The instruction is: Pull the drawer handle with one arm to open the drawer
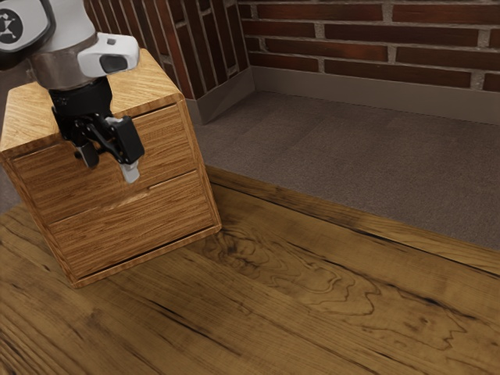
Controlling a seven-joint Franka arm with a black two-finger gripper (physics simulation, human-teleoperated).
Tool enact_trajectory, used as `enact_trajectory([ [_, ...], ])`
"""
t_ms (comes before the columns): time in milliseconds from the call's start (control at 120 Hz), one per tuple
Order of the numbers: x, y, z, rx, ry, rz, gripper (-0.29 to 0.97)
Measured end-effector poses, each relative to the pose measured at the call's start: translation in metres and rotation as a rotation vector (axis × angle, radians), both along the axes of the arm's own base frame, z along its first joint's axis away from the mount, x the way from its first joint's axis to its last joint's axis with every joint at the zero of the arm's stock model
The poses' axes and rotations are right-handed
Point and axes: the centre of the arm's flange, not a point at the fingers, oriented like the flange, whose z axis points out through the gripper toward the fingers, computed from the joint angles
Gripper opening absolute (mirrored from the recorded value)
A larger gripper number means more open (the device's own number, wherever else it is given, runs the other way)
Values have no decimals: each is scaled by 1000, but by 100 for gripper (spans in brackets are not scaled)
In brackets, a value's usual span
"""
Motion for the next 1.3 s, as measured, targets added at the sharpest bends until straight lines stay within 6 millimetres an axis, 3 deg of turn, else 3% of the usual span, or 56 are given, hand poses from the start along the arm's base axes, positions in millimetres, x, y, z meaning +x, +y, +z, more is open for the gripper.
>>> enact_trajectory([
  [150, 3, 2, 10, 20, -65, 8, 68],
  [250, -7, 4, 21, 35, -87, -14, 68],
  [333, -45, -3, 27, 77, -117, -87, 68],
  [408, -74, -15, 20, 131, -140, -165, 68],
  [475, -99, -5, 7, 192, -125, -150, 68],
  [542, -107, -1, 2, 239, -104, -152, 68],
  [600, -101, -8, -8, 289, -95, -200, 68],
  [683, -86, -33, -40, 410, -81, -329, 68],
  [750, -76, -40, -59, 499, -90, -420, 68],
  [933, -61, -43, -51, 654, -191, -571, 68],
  [1050, -49, -33, -51, 684, -214, -612, 68],
  [1142, -31, -18, -64, 672, -196, -631, 68],
  [1225, -30, 6, -66, 674, -184, -610, 68],
  [1300, -28, 14, -68, 675, -180, -614, 68],
])
